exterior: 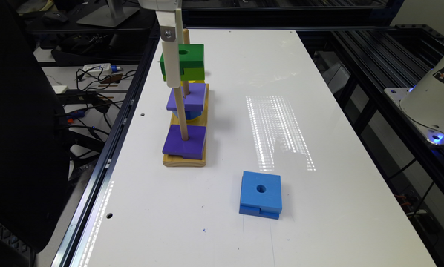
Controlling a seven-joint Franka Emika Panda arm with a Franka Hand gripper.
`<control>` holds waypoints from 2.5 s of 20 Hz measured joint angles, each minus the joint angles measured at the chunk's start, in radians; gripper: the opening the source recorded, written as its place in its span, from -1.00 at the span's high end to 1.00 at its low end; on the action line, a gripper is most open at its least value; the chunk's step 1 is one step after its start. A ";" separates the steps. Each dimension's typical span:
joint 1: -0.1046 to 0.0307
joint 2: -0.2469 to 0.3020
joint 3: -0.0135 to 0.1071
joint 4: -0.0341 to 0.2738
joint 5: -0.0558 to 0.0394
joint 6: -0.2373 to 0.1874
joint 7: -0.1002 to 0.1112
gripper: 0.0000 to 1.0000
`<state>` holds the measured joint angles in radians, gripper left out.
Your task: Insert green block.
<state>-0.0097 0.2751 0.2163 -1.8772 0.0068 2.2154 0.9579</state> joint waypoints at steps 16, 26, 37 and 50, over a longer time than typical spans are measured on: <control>0.000 0.034 -0.001 0.000 -0.0105 0.026 0.000 1.00; 0.000 0.034 -0.001 0.000 -0.0116 0.026 0.000 1.00; 0.000 0.034 -0.001 0.000 -0.0119 0.026 0.000 1.00; 0.000 0.034 -0.001 0.000 -0.0120 0.026 0.000 1.00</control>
<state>-0.0096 0.3088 0.2157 -1.8773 -0.0052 2.2418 0.9579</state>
